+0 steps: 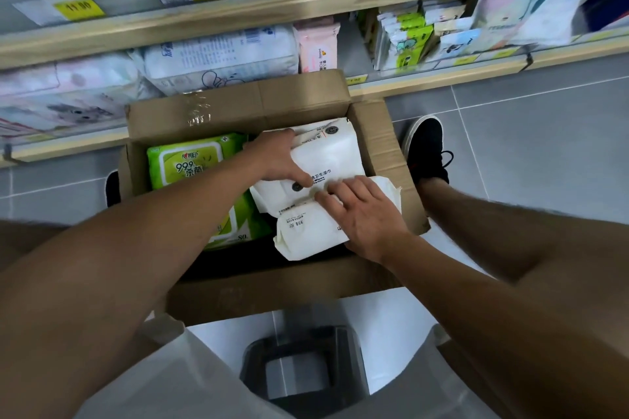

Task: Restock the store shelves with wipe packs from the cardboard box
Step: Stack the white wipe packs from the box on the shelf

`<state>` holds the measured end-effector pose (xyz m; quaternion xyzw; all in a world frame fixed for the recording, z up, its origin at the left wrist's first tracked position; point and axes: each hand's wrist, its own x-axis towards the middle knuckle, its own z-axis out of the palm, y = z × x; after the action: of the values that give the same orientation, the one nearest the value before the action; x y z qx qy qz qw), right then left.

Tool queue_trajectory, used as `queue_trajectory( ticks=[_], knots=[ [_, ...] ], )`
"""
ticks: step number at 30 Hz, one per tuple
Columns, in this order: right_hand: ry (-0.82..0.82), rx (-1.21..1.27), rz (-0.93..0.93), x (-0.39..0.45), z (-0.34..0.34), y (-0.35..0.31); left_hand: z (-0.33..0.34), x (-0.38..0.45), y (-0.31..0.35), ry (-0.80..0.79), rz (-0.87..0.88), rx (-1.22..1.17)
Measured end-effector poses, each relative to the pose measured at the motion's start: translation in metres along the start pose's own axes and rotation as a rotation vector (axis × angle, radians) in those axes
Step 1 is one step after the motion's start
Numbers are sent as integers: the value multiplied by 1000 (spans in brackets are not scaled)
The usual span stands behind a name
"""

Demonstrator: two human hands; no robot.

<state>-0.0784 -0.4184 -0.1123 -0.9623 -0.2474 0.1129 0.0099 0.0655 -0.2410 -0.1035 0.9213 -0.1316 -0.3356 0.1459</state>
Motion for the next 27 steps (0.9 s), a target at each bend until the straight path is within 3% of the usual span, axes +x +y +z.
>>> queue_trajectory(
  ticks=[6, 9, 16, 27],
  knots=[
    [37, 98, 143, 10, -5, -4, -22, -36, -10, 266, 39, 37],
    [67, 153, 240, 14, -17, -10, -55, -62, -28, 396, 35, -68],
    [153, 283, 424, 39, -78, -13, -125, -117, -72, 667, -125, -177],
    [501, 141, 503, 119, -195, 35, -190, -139, -93, 859, -209, -194]
  ],
)
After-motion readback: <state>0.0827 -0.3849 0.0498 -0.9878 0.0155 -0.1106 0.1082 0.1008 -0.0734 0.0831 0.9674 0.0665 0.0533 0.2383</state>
